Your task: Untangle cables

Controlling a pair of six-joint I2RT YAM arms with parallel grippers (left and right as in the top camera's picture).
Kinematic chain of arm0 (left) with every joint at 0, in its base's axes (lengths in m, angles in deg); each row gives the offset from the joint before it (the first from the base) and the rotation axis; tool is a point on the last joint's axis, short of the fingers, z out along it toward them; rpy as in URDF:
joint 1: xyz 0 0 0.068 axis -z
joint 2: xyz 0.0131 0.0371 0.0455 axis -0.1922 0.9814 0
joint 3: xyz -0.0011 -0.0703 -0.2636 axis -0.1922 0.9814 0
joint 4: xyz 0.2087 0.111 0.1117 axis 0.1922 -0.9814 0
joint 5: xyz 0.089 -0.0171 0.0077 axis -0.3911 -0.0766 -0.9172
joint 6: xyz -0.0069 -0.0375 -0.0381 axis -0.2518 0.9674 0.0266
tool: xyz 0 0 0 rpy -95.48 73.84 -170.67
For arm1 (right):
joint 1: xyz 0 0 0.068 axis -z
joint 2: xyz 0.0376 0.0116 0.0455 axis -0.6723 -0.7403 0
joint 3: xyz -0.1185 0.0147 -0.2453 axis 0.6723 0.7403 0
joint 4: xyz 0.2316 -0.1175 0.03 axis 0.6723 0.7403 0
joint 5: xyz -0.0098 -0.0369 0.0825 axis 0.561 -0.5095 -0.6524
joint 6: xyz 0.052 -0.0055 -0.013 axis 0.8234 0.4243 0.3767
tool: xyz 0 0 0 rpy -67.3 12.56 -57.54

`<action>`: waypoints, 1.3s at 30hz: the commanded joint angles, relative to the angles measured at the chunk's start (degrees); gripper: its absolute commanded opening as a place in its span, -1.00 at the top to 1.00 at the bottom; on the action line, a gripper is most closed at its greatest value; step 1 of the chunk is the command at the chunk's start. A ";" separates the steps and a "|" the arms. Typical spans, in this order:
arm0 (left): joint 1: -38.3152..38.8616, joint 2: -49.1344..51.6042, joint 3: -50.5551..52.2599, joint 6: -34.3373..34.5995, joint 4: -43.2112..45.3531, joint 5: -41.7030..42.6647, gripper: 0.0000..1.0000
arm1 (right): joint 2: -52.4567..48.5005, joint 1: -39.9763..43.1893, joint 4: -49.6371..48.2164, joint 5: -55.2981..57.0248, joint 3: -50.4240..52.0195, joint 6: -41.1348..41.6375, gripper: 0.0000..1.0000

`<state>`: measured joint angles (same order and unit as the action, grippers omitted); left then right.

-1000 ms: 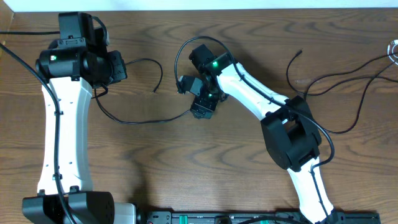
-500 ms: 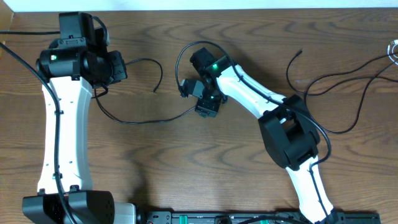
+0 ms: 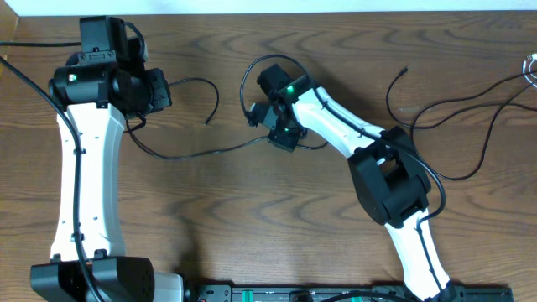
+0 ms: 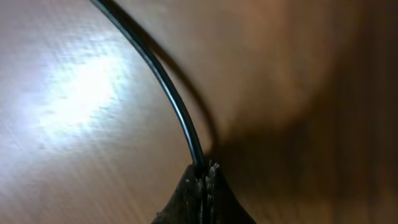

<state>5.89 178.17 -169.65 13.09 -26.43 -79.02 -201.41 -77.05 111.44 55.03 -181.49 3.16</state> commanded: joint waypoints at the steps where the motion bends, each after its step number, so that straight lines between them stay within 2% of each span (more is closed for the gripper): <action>1: -0.15 0.39 0.55 -0.55 -0.13 -0.09 0.83 | 2.43 4.61 2.19 5.05 -5.90 9.49 0.98; 5: -0.15 0.39 0.55 -0.55 -0.11 -0.09 0.82 | 7.06 10.75 6.56 6.78 -12.85 15.13 0.98; 11: -0.15 0.39 0.55 -0.55 -0.09 -0.09 0.82 | 16.61 28.06 12.57 6.75 -24.50 27.08 0.98; 17: -0.15 0.42 0.55 -0.55 -0.09 -0.09 0.82 | 23.65 50.29 11.37 6.73 -26.64 37.13 0.98; 20: -0.15 0.50 0.55 -0.55 -0.09 -0.09 0.82 | 23.65 61.02 11.32 6.71 -26.49 40.50 0.98; 24: -0.15 1.16 0.55 -0.11 -0.07 -0.09 0.83 | 20.15 72.67 10.58 5.64 -26.10 40.81 0.98; 25: -0.15 1.46 0.55 0.52 -0.04 -0.09 0.83 | 19.02 73.99 10.32 4.37 -26.10 40.06 0.74; 27: -0.13 1.95 0.55 1.25 0.17 -0.09 0.83 | 16.65 75.80 10.14 -0.28 -26.10 37.68 -0.25; 28: -0.13 2.19 0.55 1.68 0.28 -0.09 0.82 | 15.69 76.26 10.16 -2.25 -26.10 37.55 -0.67; 29: -0.13 2.47 0.55 2.03 0.35 -0.02 0.83 | 14.69 76.61 10.34 -3.98 -26.10 37.48 -0.98; 39: -0.09 2.84 0.55 2.01 0.33 0.39 0.83 | 11.78 72.98 11.43 -4.87 -26.08 29.97 -0.99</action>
<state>5.89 180.64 -169.63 14.82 -26.10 -78.80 -190.59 -1.82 122.83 51.90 -207.43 37.94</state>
